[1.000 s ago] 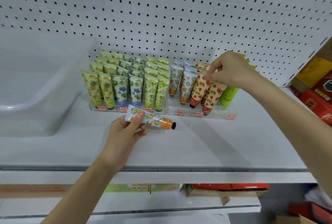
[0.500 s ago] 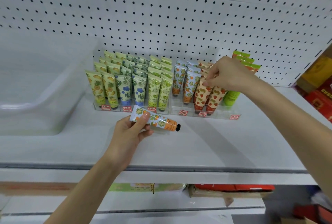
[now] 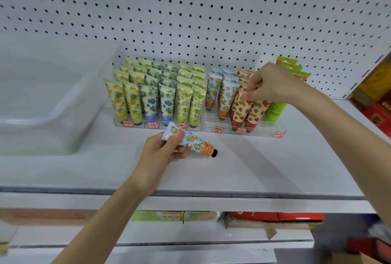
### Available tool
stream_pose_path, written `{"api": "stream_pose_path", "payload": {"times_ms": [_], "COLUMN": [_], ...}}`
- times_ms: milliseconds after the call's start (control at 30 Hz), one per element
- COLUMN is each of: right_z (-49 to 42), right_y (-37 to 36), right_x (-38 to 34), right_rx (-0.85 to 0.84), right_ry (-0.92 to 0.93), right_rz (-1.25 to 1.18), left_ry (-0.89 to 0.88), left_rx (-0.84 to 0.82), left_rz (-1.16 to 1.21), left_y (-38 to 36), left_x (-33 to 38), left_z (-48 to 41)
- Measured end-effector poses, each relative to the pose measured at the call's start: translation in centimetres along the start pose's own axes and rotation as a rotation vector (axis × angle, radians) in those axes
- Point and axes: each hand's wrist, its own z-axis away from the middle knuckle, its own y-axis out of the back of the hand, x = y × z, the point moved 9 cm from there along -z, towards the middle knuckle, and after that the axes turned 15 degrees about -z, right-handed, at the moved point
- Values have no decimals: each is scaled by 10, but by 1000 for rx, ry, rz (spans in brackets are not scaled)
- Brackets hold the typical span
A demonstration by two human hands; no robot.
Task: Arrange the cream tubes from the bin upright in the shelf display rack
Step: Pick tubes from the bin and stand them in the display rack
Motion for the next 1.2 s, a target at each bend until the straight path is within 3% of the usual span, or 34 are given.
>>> {"api": "stream_pose_path", "payload": {"times_ms": [167,333,567,700,800,900,967,1033,1200], "right_z": [28,70,88,94,93,84,76,67,42], "right_y": [12,-71,-105,-106,-88,-53,-31,-12,19], "right_x": [-26,-47,-41,-32,-22,-11,-9,-12,-19], "right_rx": [98,-217,-231,-288,-244,-96,-17,33,160], "right_ry": [154,188,160,102,58,15,2,9,15], "right_rz": [-187,-397,-738,-743,-752,-796,-776,-744,-651], "left_ry": [21,16,-61,-69,-175,-578,-791,-820,-755], "left_rx": [-19,-52,-90,-86,-13,64,-4,-79,-161], "left_rz": [-28,18,7,-42,-300,-1008,-1348,-1485,-1566], "left_y": [-1,-4,-22,-25,-19,-23,-41,-51,-60], "left_x": [1,10,32,31,36,50,45,37,26], "left_z": [3,11,18,16,9,8,7,3,-6]}}
